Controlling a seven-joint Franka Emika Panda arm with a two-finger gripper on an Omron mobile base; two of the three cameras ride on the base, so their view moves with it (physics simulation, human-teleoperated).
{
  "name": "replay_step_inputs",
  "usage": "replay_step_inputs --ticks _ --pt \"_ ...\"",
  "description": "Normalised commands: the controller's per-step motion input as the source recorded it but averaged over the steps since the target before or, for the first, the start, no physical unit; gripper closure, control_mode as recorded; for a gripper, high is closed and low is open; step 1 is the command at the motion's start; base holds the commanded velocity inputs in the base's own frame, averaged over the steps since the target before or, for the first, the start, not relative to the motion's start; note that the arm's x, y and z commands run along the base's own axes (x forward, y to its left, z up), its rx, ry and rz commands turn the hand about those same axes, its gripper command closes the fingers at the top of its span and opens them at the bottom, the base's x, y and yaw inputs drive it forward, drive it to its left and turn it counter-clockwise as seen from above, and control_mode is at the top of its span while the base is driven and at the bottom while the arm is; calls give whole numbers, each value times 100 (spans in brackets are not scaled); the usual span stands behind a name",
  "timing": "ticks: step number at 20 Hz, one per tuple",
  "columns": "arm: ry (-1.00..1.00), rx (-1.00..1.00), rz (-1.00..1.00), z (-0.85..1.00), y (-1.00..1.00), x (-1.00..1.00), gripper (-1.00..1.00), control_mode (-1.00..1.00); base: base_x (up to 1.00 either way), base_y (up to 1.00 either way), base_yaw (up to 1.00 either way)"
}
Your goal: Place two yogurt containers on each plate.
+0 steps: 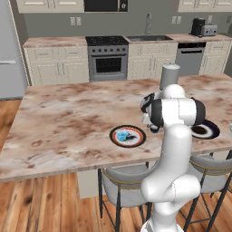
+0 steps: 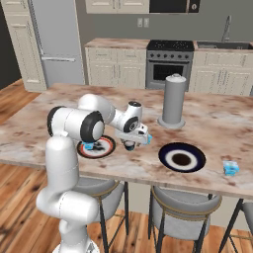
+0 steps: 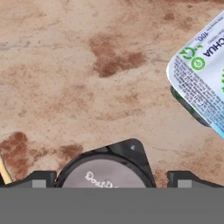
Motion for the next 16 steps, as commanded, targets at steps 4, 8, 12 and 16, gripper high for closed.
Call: replay_step_inputs --ticks 4,8,12,16 --pt "0 0 0 -1 0 -2 -100 -100 0 0 0" --pt "0 0 0 0 0 -13 -100 -100 0 0 0" --pt "0 0 0 0 0 -10 -100 -100 0 0 0" --pt "0 0 0 0 1 -2 -100 -100 0 0 0"
